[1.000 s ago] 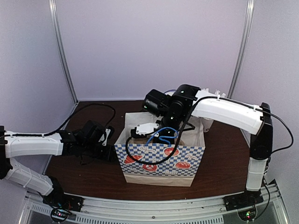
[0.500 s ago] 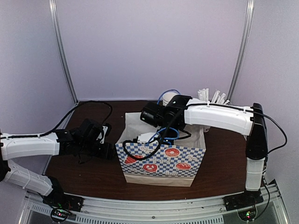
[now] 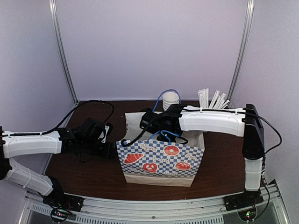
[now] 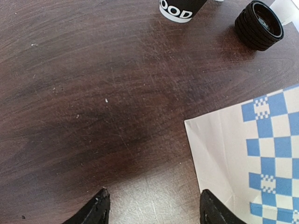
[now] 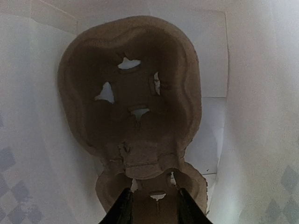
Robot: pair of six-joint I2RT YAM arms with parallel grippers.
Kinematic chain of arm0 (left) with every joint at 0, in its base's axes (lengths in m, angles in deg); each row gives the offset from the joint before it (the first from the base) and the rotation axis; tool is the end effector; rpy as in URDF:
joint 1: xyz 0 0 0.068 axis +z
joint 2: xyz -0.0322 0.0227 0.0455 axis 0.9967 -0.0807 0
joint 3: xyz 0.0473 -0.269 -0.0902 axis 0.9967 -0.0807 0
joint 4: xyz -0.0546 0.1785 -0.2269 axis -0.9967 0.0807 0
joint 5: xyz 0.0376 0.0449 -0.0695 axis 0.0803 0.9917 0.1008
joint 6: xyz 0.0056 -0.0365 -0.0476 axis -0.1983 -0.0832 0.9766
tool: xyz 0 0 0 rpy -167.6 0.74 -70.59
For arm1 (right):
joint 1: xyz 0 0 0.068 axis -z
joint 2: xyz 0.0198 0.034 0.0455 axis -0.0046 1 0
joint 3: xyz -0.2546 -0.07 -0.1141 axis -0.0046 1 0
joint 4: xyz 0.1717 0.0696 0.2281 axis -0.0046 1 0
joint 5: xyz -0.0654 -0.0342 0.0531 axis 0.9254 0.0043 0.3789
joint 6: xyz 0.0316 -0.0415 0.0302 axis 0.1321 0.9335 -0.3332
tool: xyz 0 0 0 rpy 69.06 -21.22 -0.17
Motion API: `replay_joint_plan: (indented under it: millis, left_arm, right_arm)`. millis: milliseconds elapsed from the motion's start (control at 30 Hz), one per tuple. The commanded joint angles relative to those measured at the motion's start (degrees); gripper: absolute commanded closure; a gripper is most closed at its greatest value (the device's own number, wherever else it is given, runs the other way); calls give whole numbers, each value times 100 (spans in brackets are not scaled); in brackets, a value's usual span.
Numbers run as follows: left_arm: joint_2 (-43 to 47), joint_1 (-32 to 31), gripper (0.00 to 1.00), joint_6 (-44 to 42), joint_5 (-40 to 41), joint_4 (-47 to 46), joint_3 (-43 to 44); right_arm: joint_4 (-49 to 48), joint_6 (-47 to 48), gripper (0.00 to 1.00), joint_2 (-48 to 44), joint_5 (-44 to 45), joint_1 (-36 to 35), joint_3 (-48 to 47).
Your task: Pack the takeout coffee
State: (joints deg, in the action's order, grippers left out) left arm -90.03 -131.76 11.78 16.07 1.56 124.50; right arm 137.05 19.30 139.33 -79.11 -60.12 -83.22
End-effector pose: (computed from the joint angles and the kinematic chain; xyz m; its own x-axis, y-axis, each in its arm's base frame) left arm 0.1928 -0.1967 0.1966 -0.8383 0.0251 -0.5447 0.2320 0.9204 -0.3146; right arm 0.2120 0.3889 0.2342 -0.1540 -0.9656 -0.2095 -0.9851 0.1335 0.1088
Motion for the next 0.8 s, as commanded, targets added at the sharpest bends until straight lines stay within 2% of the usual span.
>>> replay_joint_plan:
  millis: [0, 100, 233, 400, 600, 767]
  left_arm:
    - [29, -7, 33, -66, -41, -69, 135]
    - [53, -2, 33, -67, -9, -52, 102]
    - [53, -7, 33, -74, 2, -34, 126]
    - [-2, -2, 33, -197, 64, 112, 292]
    - [-42, -9, 31, -533, 65, 417, 714]
    - [-38, -5, 30, -1126, 234, 1063, 1553]
  right_arm:
    - [-10, -111, 63, 154, 145, 26, 153]
    - [5, -95, 50, 44, 96, 26, 123]
    - [203, -37, 45, -133, -15, 26, -18]
    - [316, 57, 33, -376, -111, 26, -164]
    - [676, 180, 32, -631, -386, 26, -563]
    - [951, 388, 29, -887, -654, 26, -858]
